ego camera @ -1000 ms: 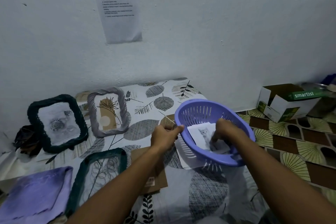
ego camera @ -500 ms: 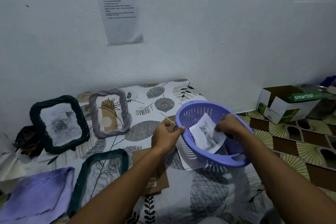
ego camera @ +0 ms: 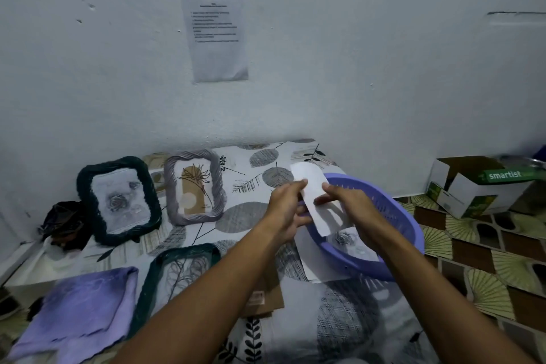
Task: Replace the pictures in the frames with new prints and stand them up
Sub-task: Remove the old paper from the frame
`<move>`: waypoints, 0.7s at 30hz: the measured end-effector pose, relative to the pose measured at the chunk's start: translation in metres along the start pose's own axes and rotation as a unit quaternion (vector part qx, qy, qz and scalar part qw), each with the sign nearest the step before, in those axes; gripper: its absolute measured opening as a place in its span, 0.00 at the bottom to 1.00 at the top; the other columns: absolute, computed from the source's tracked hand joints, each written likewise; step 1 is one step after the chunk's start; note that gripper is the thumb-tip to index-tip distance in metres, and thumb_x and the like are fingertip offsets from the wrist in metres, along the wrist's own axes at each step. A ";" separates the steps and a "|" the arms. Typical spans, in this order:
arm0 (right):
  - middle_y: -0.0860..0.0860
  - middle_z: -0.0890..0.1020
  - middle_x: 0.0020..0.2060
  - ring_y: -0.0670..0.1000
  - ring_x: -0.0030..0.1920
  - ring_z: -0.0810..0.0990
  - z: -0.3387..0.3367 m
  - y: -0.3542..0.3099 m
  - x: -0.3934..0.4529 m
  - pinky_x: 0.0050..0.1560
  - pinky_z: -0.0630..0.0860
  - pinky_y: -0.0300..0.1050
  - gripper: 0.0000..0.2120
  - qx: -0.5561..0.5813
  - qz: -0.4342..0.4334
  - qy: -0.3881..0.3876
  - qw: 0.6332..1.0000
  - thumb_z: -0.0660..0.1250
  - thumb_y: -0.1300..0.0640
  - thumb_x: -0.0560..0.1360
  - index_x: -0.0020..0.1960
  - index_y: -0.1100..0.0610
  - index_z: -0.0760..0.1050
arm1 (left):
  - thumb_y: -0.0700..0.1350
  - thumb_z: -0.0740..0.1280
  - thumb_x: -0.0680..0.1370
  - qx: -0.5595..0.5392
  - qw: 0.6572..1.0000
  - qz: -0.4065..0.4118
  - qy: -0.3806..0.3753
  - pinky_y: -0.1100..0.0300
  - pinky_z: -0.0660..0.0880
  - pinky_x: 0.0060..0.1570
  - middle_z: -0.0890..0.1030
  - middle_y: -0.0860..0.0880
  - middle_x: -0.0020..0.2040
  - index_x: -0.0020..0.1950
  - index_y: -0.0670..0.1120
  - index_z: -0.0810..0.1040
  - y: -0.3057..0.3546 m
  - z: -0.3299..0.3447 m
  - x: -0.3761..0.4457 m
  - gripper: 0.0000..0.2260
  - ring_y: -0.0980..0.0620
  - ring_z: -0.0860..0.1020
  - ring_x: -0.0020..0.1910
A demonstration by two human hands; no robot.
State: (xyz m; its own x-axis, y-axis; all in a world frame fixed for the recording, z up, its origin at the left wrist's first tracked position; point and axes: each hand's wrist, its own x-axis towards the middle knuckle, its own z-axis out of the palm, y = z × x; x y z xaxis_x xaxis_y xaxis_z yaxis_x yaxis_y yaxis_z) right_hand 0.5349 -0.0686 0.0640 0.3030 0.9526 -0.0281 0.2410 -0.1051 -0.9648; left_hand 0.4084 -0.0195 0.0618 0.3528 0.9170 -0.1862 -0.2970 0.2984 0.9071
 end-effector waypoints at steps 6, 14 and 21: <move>0.53 0.77 0.58 0.58 0.57 0.74 0.021 -0.003 0.005 0.62 0.72 0.55 0.14 0.062 0.066 -0.024 0.996 0.66 0.47 0.74 0.40 0.55 0.84 | 0.31 0.58 0.79 0.064 0.997 0.023 0.032 0.52 0.78 0.39 0.80 0.40 0.46 0.49 0.41 0.74 0.009 -0.038 -0.009 0.08 0.44 0.80 0.41; 0.48 0.81 0.51 0.51 0.51 0.80 0.074 -0.005 -0.006 0.47 0.79 0.44 0.14 0.026 0.011 -0.110 0.994 0.65 0.71 0.74 0.54 0.57 0.81 | 0.34 0.60 0.79 0.159 0.983 0.035 0.085 0.57 0.78 0.33 0.82 0.44 0.48 0.53 0.41 0.76 0.019 -0.122 -0.038 0.07 0.47 0.81 0.44; 0.58 0.80 0.54 0.56 0.52 0.80 0.158 0.009 -0.020 0.54 0.80 0.50 0.20 -0.043 0.018 -0.167 0.985 0.70 0.71 0.70 0.61 0.60 0.78 | 0.30 0.69 0.72 0.300 0.941 0.027 0.156 0.57 0.79 0.36 0.80 0.47 0.43 0.57 0.41 0.74 0.020 -0.206 -0.072 0.16 0.49 0.80 0.40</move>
State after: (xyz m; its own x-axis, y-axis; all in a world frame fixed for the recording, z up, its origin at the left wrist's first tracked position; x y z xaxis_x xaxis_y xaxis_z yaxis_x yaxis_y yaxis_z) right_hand 0.3853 -0.0437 0.0148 -0.0035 0.9872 -0.1595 0.3180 -0.1501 -0.9362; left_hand 0.1945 -0.0247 0.0156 0.0467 0.9874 -0.1514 0.2812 0.1324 0.9505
